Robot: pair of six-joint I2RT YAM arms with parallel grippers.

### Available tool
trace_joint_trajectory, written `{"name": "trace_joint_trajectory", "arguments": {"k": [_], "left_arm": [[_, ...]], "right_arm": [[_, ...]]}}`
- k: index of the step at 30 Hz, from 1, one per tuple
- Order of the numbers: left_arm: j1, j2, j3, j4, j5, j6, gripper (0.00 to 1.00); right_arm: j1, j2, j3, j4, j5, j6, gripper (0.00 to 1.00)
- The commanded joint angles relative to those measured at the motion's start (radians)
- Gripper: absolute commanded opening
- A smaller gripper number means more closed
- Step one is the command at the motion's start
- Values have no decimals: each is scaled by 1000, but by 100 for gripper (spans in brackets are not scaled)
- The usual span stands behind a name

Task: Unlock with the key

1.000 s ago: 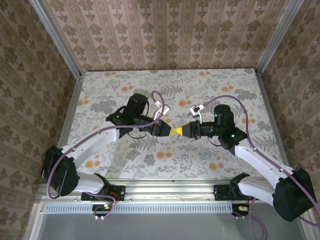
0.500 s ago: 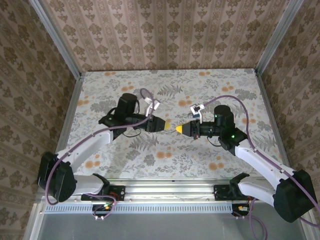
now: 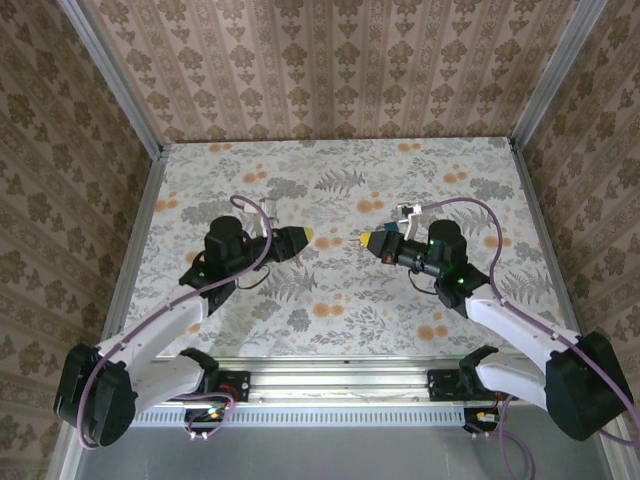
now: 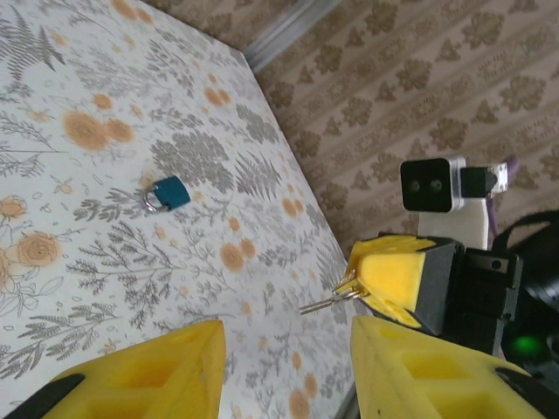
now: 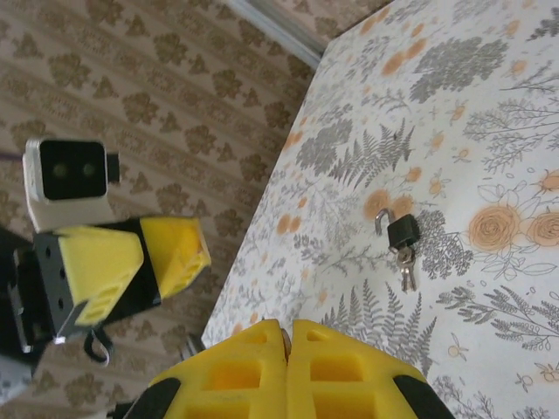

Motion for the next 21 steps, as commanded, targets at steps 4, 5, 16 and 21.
{"name": "trace_joint_trajectory", "arguments": {"k": [4,5,16,21], "left_arm": [[-53,95,19,196,-71,-65,54],[-59,112,18,226,-67,-73,56],[-82,255,6,596,65,-208,58],[-99,287,23,606,65,-215,58]], "right_arm": [[88,54,9,145,161,72,0],[102,63,11,162,171,80,0],[139,142,-32,429,187,198,0],[139,153,-31,482,174,218,0]]}}
